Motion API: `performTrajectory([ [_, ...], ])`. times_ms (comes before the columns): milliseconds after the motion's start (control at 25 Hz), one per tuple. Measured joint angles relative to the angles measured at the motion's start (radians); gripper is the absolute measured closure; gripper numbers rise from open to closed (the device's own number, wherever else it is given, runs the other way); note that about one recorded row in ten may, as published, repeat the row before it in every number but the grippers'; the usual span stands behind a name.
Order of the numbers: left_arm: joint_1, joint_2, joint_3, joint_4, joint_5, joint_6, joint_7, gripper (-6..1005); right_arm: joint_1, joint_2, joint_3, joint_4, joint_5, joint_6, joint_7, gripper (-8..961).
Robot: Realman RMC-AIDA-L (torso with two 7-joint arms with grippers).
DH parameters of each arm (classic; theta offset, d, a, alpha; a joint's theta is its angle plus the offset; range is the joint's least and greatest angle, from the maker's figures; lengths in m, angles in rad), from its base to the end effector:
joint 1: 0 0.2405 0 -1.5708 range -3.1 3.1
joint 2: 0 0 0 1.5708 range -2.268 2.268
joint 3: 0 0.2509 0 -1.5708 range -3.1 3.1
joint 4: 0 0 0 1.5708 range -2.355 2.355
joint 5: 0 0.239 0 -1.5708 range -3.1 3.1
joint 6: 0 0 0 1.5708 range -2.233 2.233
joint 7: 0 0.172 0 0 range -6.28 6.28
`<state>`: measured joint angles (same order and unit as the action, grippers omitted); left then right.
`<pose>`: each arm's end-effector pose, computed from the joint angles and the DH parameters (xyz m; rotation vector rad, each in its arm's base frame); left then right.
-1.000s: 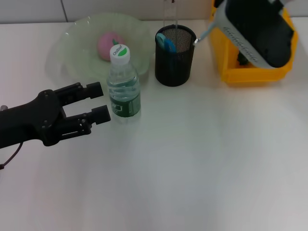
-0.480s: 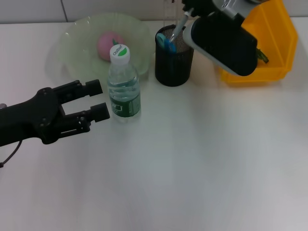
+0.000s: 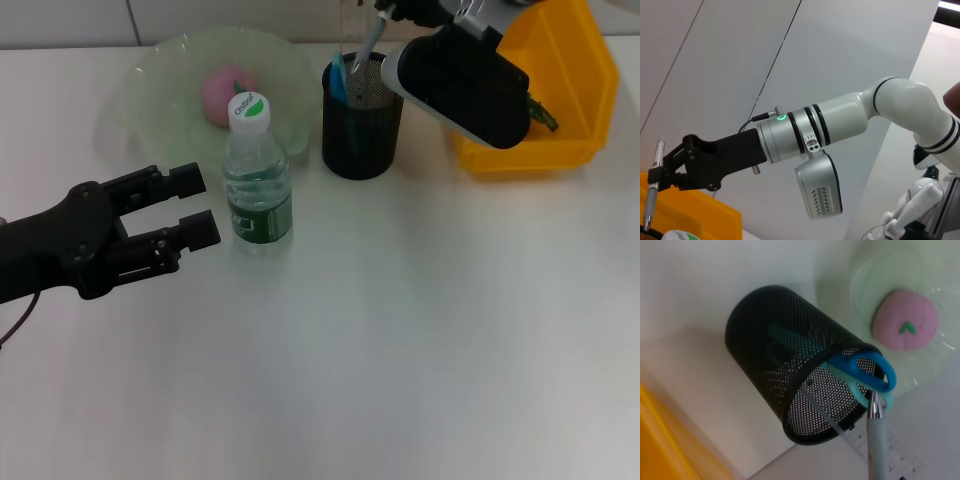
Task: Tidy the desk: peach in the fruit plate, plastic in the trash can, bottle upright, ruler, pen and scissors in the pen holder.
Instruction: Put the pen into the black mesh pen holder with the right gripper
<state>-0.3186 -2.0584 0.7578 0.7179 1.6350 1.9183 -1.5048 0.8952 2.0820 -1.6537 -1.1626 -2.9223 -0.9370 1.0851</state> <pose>-0.2561 0.2882 0.0292 -2.6614 -0.7176 -1.2797 0.0630 0.4876 -0.0541 -1.8897 -1.7180 -1.0869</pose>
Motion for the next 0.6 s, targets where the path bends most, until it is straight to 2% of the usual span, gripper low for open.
performTrajectory([
  [600, -0.003, -0.006, 0.000, -0.001, 0.000, 0.007, 0.001, 231, -0.038, -0.002, -0.019, -0.008, -0.001, -0.012, -0.041, 821],
])
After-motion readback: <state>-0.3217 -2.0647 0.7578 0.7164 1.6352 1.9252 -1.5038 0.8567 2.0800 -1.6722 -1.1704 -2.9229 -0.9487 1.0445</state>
